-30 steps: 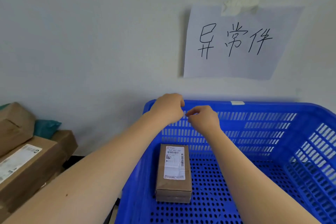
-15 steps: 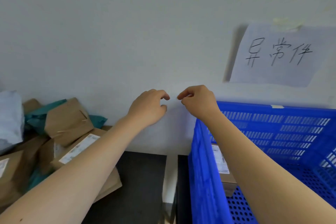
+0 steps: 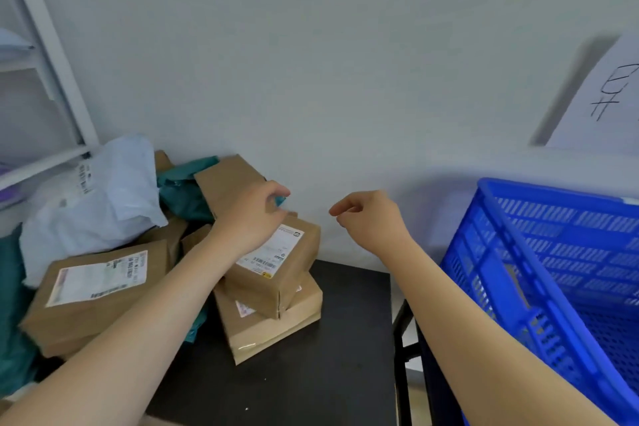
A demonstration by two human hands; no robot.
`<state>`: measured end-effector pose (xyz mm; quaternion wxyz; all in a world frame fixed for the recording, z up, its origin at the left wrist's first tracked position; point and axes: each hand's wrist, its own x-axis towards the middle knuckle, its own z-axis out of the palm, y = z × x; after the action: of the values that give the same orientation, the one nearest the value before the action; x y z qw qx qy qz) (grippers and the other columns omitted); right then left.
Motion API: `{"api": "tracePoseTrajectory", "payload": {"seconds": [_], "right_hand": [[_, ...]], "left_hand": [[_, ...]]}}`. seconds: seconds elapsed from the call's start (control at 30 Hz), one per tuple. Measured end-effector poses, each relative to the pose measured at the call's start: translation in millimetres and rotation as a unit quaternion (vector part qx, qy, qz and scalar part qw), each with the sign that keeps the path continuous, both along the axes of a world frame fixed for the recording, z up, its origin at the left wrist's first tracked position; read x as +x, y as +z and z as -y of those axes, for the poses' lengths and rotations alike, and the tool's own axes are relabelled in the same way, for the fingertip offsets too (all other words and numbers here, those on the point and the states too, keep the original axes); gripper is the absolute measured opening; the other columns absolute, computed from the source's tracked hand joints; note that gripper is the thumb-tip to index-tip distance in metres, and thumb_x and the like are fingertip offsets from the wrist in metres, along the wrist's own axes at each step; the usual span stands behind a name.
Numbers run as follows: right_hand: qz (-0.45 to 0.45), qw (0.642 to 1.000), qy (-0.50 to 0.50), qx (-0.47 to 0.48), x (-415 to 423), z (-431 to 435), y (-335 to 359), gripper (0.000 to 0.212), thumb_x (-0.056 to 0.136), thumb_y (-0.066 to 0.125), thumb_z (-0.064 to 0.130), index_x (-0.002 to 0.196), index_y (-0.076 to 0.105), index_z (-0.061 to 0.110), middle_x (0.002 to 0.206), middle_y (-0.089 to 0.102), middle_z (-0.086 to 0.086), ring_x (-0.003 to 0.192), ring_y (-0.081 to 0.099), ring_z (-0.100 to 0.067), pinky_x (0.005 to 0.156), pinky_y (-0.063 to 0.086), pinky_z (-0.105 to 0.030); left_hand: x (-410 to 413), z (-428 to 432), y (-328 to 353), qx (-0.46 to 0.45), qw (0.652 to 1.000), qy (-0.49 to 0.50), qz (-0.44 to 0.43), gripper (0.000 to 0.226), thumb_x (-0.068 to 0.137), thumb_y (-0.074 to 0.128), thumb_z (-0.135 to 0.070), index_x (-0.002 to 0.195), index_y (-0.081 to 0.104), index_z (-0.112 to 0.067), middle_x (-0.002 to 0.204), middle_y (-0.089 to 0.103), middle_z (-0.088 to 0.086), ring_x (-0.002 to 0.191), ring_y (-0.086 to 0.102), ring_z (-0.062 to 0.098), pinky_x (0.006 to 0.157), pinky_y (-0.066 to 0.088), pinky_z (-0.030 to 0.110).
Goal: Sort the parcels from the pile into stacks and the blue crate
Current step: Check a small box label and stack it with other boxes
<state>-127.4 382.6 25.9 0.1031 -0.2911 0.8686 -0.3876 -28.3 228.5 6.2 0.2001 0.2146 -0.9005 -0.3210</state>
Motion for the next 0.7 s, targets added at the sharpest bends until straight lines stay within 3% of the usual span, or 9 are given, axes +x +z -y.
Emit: {"api": "tracePoseTrajectory", "payload": {"seconds": [0.17, 0.3, 0.4, 0.5, 0.57, 0.7], "right_hand": [[0.056, 0.998, -0.006, -0.018, 15, 24, -32, 0.024, 0.09, 0.051, 0.006, 0.094, 0.07, 0.02, 0.082, 0.061, 0.005, 0.068, 0.052, -0.007, 0.054, 0.039, -0.016], [0.105, 0.994, -0.022, -0.015, 16, 34, -68, 0.028, 0.09, 0.052, 0.009, 0.112, 0.067, 0.019, 0.105, 0.064, 0.001, 0.082, 0.054, -0.008, 0.061, 0.041, -0.016], [0.143, 0.989, -0.03, -0.021, 11, 42, -92, 0.031, 0.091, 0.055, 0.012, 0.12, 0.062, 0.019, 0.109, 0.063, 0.003, 0.087, 0.054, -0.009, 0.073, 0.043, -0.021], [0.168, 0.985, -0.038, -0.03, 1, 50, -104, 0.033, 0.092, 0.057, 0.012, 0.124, 0.058, 0.021, 0.11, 0.059, 0.003, 0.09, 0.051, -0.008, 0.074, 0.041, -0.022], [0.169, 0.984, -0.042, -0.036, -11, 58, -108, 0.035, 0.092, 0.057, 0.012, 0.126, 0.056, 0.021, 0.118, 0.059, 0.002, 0.091, 0.05, -0.007, 0.066, 0.04, -0.019], [0.127, 0.988, -0.055, -0.071, -32, 81, -109, 0.038, 0.093, 0.056, 0.014, 0.131, 0.052, 0.021, 0.124, 0.058, 0.0, 0.082, 0.048, -0.001, 0.058, 0.036, -0.011]], "left_hand": [[21, 25, -32, 0.018, 0.999, 0.038, -0.017, 0.036, 0.095, 0.056, -0.021, 0.13, 0.054, -0.026, 0.136, 0.051, -0.01, 0.127, 0.044, 0.01, 0.1, 0.033, 0.024], [19, 32, -62, 0.059, 0.998, 0.026, -0.025, 0.045, 0.093, 0.059, -0.033, 0.136, 0.049, -0.025, 0.138, 0.05, -0.009, 0.129, 0.044, 0.008, 0.109, 0.036, 0.035], [11, 44, -81, 0.067, 0.997, 0.031, 0.003, 0.053, 0.09, 0.06, -0.041, 0.138, 0.047, -0.024, 0.14, 0.049, -0.006, 0.13, 0.043, 0.011, 0.109, 0.037, 0.04], [1, 54, -93, 0.069, 0.996, 0.038, 0.037, 0.055, 0.088, 0.059, -0.047, 0.138, 0.046, -0.026, 0.136, 0.051, -0.006, 0.127, 0.045, 0.012, 0.107, 0.039, 0.038], [-9, 58, -99, 0.069, 0.996, 0.05, 0.032, 0.051, 0.089, 0.059, -0.046, 0.136, 0.048, -0.026, 0.134, 0.051, -0.007, 0.125, 0.046, 0.011, 0.105, 0.04, 0.036], [-23, 61, -96, 0.005, 0.988, 0.133, -0.08, 0.035, 0.092, 0.06, -0.033, 0.126, 0.057, -0.024, 0.124, 0.055, -0.009, 0.117, 0.051, 0.01, 0.092, 0.043, 0.025]]}}
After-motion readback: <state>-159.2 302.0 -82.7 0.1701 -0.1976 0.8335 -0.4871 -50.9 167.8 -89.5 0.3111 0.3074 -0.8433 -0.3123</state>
